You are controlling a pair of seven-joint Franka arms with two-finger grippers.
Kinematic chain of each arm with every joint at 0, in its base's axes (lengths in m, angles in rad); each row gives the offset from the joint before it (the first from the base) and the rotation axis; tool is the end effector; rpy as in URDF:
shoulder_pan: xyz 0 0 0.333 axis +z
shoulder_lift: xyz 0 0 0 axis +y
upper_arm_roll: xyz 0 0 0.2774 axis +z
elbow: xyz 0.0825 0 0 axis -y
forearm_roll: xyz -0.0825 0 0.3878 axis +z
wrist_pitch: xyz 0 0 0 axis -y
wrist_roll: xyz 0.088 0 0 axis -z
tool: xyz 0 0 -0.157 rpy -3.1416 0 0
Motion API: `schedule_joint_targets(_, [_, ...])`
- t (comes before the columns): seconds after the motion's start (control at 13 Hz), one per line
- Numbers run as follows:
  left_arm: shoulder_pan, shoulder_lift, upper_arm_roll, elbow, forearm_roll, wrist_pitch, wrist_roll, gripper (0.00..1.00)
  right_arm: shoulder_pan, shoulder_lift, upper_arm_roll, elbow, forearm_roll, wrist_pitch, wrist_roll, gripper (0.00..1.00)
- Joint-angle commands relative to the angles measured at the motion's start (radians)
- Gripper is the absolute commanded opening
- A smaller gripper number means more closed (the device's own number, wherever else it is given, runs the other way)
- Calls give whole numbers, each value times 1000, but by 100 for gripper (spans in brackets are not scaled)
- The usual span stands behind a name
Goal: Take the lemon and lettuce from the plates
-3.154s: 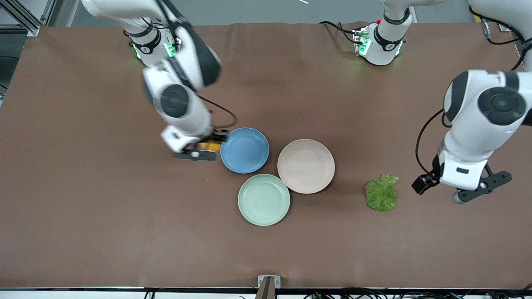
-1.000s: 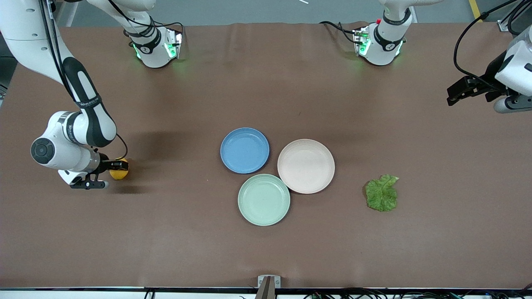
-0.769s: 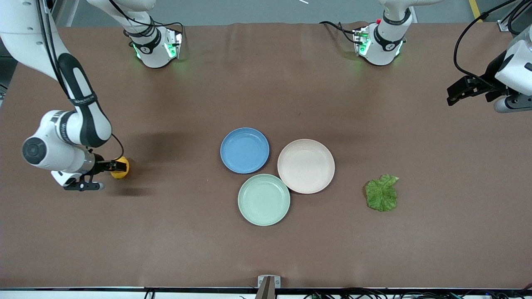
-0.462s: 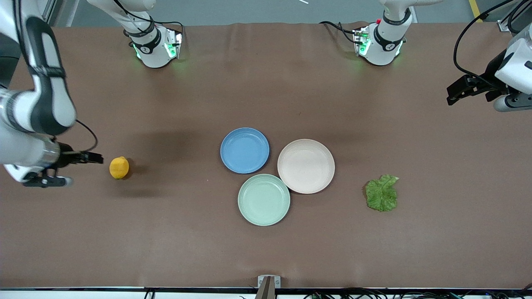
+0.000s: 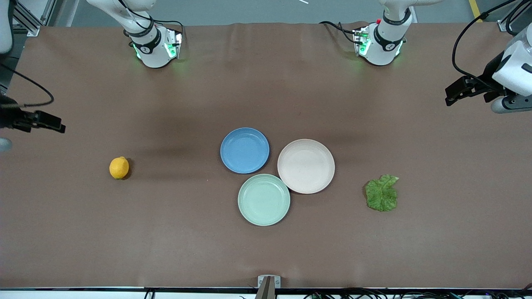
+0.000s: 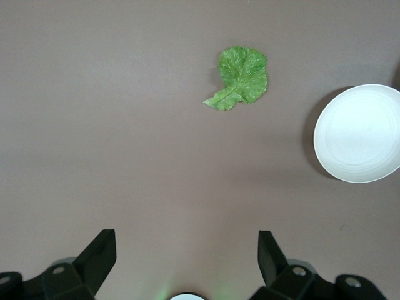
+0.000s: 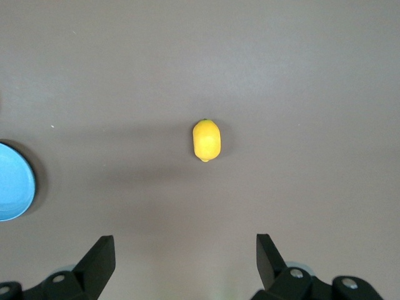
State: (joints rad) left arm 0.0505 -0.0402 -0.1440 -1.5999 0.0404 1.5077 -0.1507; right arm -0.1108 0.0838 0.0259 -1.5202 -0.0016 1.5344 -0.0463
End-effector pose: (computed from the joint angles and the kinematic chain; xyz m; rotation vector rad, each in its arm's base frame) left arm 0.5361 -0.0448 0.5389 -3.0873 -0.0910 0.0717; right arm 0.5705 -0.0492 0.5094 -3.1340 0.0605 0.1088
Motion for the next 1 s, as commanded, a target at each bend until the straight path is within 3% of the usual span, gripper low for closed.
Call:
schedule_joint_targets(0.0, [6,-3,1,5,-19,2,26,100,17,-65,3,-26,-14,-17,40,99])
schedule_joint_targets(0.31, [8,-3,1,15,-14,2,23,100,43,-90,2,-20,-17,-37,98,100])
schedule_joint_targets(0.54, [2,14,1,32,-19,2,7,100,36,-79,-4,72,-12,-39,97,100])
schedule_joint_targets(0.92, [2,17,0,46,-20,2,29,100,39,-79,-4,77,-2,-36,100,100])
